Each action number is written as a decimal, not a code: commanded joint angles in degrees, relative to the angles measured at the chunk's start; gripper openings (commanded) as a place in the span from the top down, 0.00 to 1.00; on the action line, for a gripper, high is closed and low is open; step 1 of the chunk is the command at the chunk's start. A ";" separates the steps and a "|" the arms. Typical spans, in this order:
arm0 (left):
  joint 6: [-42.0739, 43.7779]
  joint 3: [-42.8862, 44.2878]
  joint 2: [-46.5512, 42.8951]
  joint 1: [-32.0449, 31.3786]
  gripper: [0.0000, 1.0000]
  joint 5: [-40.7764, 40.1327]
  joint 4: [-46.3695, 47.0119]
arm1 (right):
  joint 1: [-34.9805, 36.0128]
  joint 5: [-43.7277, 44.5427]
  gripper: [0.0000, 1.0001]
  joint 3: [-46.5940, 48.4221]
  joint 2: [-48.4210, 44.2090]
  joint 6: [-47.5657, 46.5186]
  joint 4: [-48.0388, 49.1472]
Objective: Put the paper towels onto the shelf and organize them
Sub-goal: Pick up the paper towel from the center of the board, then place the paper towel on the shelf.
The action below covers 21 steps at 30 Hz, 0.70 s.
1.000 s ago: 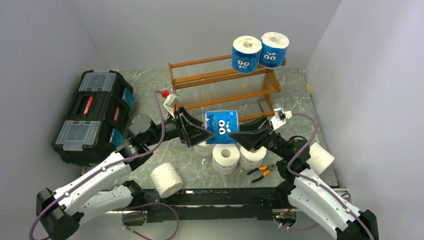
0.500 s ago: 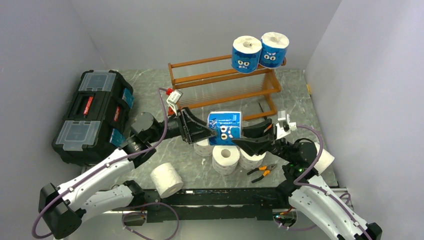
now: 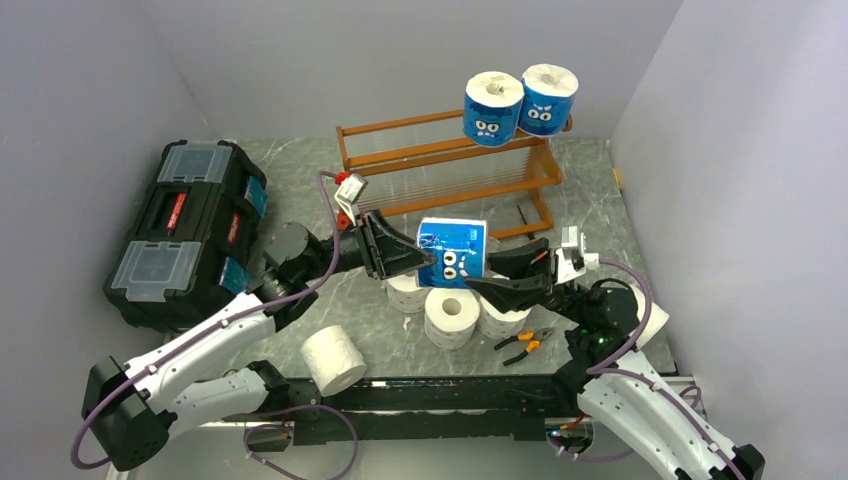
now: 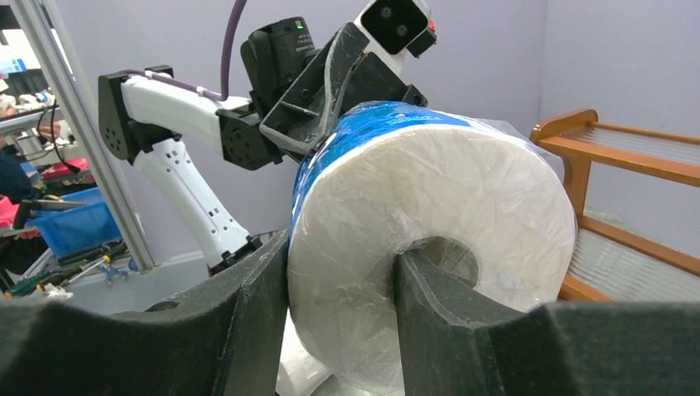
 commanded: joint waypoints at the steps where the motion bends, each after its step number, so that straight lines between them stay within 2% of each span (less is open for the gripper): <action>1: -1.26 1.41 -0.20 -0.51 0.66 2.54 8.38 | 0.59 -1.90 0.47 0.93 0.33 -0.98 -0.45; 5: -0.02 2.13 -0.55 -0.41 0.71 2.79 7.61 | 0.56 -1.14 0.15 2.21 -0.36 -0.34 -3.33; 7: 2.90 4.29 -1.23 0.23 0.72 3.19 3.72 | 0.59 0.49 0.04 2.94 -1.39 -0.28 -6.12; 8: 5.00 6.08 -1.71 0.84 0.72 3.48 -1.08 | 0.61 1.48 0.01 3.49 -2.00 -0.44 -8.00; 16: 27.54 27.26 -2.41 9.55 0.72 1.56 -35.51 | 0.58 6.08 0.00 5.83 -8.56 -2.91 -21.06; 21: 37.04 40.07 2.50 13.42 0.71 -0.88 -49.74 | 0.53 7.60 0.00 6.09 -11.63 -2.87 -25.59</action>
